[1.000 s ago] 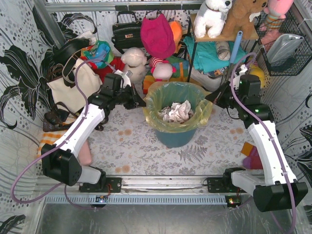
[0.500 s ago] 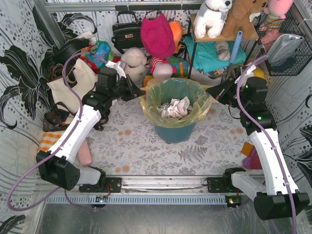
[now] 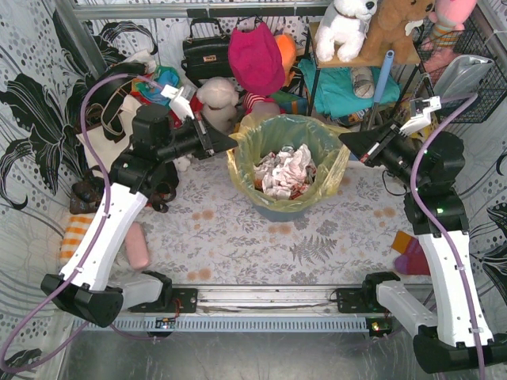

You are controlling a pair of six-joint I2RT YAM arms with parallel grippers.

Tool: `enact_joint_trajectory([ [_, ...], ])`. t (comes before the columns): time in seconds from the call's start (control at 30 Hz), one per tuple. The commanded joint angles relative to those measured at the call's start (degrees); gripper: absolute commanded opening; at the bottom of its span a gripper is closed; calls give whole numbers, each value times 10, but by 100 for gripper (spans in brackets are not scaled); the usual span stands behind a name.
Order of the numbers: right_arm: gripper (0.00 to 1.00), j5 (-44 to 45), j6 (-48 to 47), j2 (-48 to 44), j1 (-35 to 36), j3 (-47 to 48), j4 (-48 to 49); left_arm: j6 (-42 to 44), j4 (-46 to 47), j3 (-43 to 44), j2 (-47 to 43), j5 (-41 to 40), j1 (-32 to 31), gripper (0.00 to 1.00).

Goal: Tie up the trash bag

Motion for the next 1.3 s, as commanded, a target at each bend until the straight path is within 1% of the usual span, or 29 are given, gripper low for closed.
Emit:
enact_joint_trajectory([
  [0.0, 0, -2, 25, -13, 1, -8, 25, -3, 8, -17, -9, 11, 5, 3],
  [0.3, 0, 13, 6, -31, 1, -49, -50, 6, -1, -91, -17, 11, 4, 3],
  [0.4, 0, 9, -5, -41, 1, -66, -76, 20, -23, -109, -19, 2, 4, 3],
  [0.6, 0, -101, -20, -41, 1, -90, -111, 38, -63, -138, -37, 10, 4, 3],
  [0.67, 0, -123, -31, -46, 1, -93, -127, 48, -80, -148, -41, 13, 4, 3],
  [0.9, 0, -233, -77, -31, 1, -67, -183, 62, -107, -177, -52, 31, 5, 4],
  [0.97, 0, -264, -58, -26, 1, -67, -161, 63, -112, -174, -54, 32, 4, 4],
  [1.03, 0, -300, -13, -22, 1, -80, -99, 66, -119, -172, -54, 34, 4, 4],
  [1.1, 0, -322, 53, -18, 1, -95, -34, 67, -122, -171, -55, 33, 4, 4],
  [1.2, 0, -335, 142, -14, 1, -125, 85, 65, -123, -170, -55, 34, 4, 4],
  [1.27, 0, -338, 214, -11, 1, -147, 181, 62, -120, -166, -55, 39, 4, 4],
])
